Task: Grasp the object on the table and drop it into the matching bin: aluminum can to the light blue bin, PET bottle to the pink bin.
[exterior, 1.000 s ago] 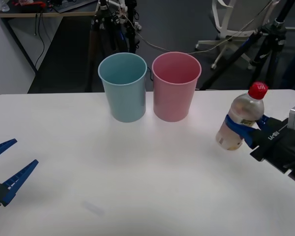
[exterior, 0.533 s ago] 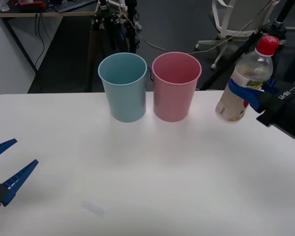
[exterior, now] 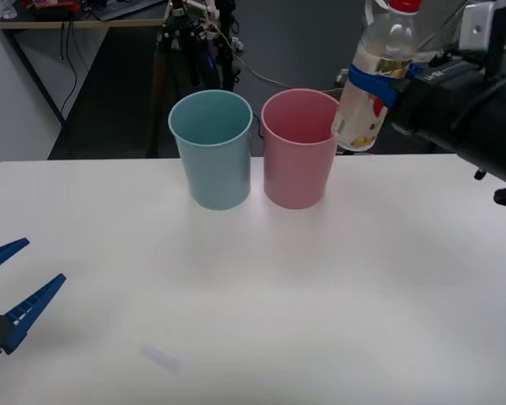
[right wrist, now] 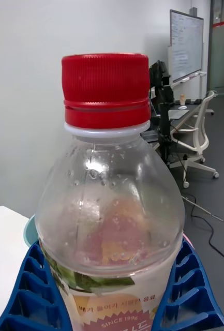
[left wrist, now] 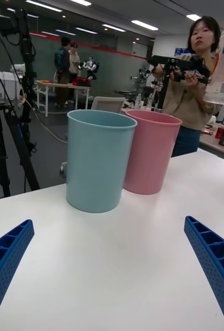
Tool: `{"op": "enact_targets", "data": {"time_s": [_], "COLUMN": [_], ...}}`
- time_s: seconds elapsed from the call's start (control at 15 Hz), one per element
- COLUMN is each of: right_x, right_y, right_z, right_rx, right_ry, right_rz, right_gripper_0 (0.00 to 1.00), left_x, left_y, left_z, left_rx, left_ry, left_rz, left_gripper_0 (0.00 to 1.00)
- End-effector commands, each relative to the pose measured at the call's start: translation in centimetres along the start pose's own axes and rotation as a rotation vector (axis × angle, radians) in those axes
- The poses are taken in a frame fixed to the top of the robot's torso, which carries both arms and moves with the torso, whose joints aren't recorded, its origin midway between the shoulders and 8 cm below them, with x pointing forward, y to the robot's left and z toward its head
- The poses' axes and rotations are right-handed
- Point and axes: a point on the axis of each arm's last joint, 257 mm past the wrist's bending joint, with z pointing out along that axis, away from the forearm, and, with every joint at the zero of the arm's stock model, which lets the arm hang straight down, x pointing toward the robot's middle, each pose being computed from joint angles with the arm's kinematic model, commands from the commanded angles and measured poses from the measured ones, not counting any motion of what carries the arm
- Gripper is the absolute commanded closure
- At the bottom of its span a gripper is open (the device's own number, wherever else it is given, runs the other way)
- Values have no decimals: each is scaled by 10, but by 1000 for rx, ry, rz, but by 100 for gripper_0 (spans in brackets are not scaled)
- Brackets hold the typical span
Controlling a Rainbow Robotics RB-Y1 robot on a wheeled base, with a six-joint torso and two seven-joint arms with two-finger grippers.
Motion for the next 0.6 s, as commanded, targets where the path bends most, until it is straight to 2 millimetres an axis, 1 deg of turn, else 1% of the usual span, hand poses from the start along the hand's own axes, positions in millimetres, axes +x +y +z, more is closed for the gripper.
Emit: {"op": "enact_targets", "data": {"time_s": [0.07, 0.27, 0.33, 0.47, 0.6], "right_x": [0, 0, 3, 10, 15], "right_y": [-4, -3, -4, -5, -8], "right_z": [39, 75, 83, 97, 105], "right_rx": [-7, -9, -5, 1, 14], "right_ry": [-3, -16, -15, -10, -14], "right_rz": [8, 24, 20, 2, -7], "right_gripper_0": [100, 100, 100, 100, 100], "left_x": [0, 0, 0, 0, 0], "left_y": [0, 0, 0, 0, 0], "left_z": [0, 0, 0, 0, 0], "left_rx": [0, 0, 0, 0, 0], "left_ry": [0, 0, 0, 0, 0], "left_rz": [0, 0, 0, 0, 0], "left_gripper_0": [0, 0, 0, 0, 0]}}
